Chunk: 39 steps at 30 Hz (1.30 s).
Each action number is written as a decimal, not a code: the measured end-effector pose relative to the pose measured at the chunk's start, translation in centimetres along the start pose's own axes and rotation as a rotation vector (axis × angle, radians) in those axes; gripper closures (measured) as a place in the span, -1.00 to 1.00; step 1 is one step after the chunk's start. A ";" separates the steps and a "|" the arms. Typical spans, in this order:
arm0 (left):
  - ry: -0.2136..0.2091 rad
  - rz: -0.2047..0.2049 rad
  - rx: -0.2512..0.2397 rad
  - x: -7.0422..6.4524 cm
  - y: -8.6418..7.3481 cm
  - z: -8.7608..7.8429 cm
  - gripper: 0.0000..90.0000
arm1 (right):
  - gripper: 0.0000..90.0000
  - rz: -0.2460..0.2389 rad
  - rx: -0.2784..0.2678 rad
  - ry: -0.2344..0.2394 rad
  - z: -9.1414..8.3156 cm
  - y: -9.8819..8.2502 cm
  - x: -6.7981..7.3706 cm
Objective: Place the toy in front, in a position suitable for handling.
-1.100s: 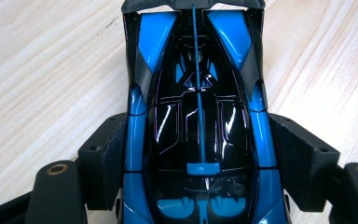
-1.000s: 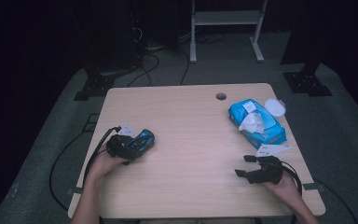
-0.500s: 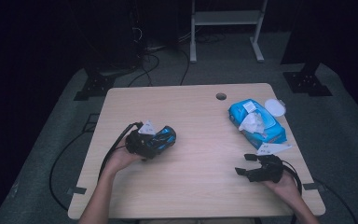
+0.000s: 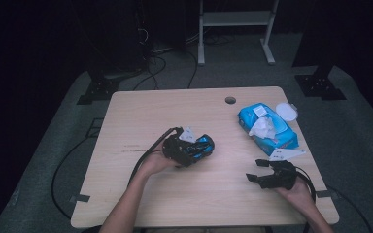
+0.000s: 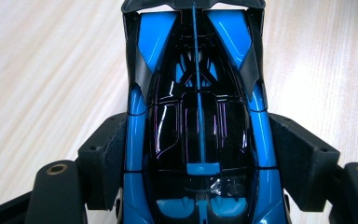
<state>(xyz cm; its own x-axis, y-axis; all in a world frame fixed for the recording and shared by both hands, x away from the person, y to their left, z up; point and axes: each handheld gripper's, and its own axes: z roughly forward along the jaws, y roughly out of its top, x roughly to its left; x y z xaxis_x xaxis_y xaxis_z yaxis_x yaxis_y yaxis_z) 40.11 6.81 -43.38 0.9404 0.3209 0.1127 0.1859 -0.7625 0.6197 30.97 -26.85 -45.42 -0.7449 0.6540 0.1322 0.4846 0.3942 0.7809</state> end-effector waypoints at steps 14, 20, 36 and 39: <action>-0.080 0.027 0.028 -1.9 0.4 3.2 -0.42 | -0.42 0.000 0.000 -0.012 0.1 0.0 -0.1; -0.103 0.029 0.029 -2.4 0.4 3.9 -0.42 | -0.42 0.001 0.002 -0.015 0.2 0.0 -0.2; -0.055 -0.065 -0.089 -2.2 -1.0 1.2 -0.75 | -0.42 -0.096 -0.147 -0.169 -2.7 5.8 -0.8; -0.050 -0.076 -0.108 -2.1 -1.9 0.2 -0.76 | -0.42 -0.079 -0.142 -0.282 -2.2 6.9 -3.2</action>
<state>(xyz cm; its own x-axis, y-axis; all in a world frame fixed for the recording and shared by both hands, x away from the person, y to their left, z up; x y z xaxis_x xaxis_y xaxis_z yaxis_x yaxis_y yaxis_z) 37.81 7.51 -44.96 0.9383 0.3450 0.0255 0.2277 -0.6715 0.7051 35.71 -27.68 -39.07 -0.6117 0.7858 -0.0915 0.3466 0.3702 0.8619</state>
